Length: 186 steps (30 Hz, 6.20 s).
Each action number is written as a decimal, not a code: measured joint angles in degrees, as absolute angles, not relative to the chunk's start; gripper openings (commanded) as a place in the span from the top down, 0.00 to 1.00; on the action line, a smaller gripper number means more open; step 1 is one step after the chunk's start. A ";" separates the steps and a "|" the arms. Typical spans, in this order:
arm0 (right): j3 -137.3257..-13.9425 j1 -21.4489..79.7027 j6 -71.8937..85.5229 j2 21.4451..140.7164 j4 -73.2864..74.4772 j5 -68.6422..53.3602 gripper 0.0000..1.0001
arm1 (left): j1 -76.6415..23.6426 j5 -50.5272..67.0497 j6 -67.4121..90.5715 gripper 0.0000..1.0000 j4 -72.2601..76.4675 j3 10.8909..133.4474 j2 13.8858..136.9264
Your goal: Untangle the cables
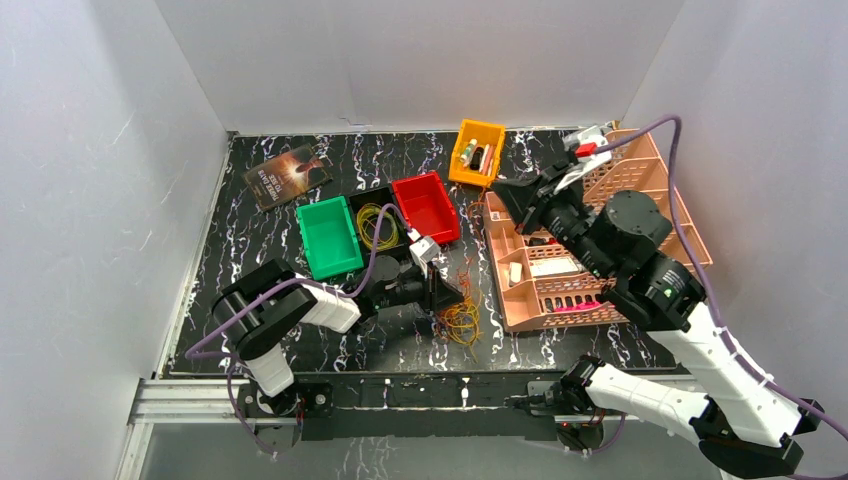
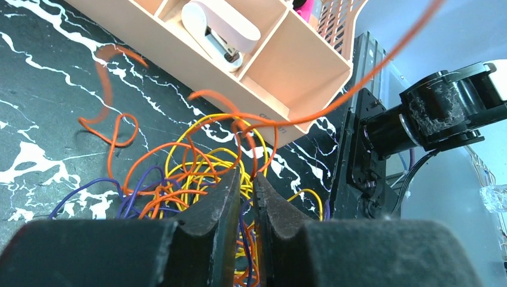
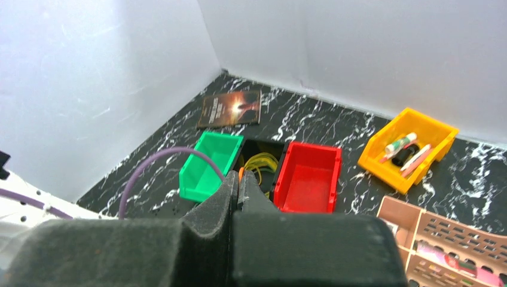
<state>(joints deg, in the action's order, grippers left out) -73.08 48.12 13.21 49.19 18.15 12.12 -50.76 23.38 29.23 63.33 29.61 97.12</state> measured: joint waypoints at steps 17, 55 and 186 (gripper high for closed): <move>-82.63 48.12 7.46 48.84 15.97 15.99 1.00 | -50.76 23.33 29.80 1.00 63.48 29.58 100.42; -93.47 48.10 -5.85 57.52 10.52 27.29 1.00 | -50.87 15.33 26.30 0.26 49.06 30.17 80.62; -43.22 34.39 32.05 67.33 26.30 1.50 0.57 | -38.72 -3.36 20.51 0.02 -5.98 44.84 66.30</move>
